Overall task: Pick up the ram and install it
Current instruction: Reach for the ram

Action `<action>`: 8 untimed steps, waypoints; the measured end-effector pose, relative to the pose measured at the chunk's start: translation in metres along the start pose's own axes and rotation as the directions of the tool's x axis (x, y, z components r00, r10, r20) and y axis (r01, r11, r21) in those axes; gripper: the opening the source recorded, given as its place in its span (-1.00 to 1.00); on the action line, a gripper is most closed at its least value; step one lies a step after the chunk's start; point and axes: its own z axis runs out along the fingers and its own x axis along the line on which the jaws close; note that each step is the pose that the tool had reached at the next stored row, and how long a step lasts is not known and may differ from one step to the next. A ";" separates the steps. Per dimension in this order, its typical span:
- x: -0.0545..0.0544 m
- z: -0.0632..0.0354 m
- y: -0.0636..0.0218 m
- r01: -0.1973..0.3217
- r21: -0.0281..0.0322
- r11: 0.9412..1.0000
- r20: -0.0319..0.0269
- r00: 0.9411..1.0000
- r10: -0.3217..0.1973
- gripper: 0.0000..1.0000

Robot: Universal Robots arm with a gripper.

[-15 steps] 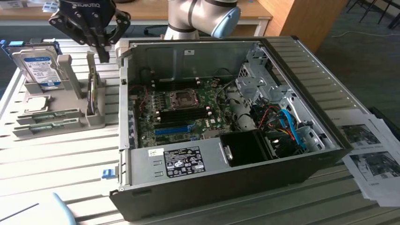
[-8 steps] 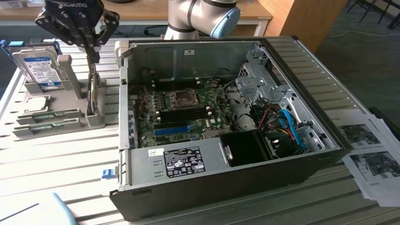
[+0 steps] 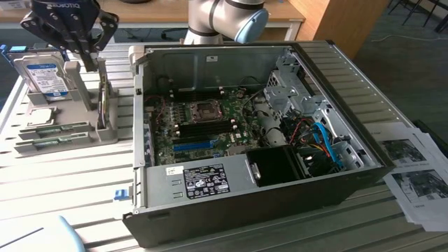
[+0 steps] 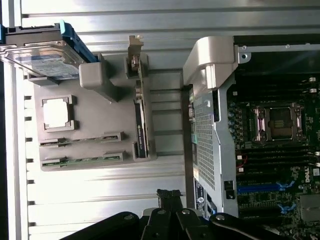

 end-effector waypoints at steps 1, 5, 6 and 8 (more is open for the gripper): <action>0.003 0.0000 -0.0002 0.000 0.000 1.000 0.000 1.000 0.000 -0.81; 0.014 -0.0002 -0.0010 0.000 0.000 1.000 0.000 1.000 0.000 -0.81; 0.017 -0.0002 -0.0012 0.000 0.000 1.000 0.000 1.000 0.000 -0.81; 0.022 -0.0003 -0.0016 0.000 0.000 1.000 0.000 1.000 0.000 -0.81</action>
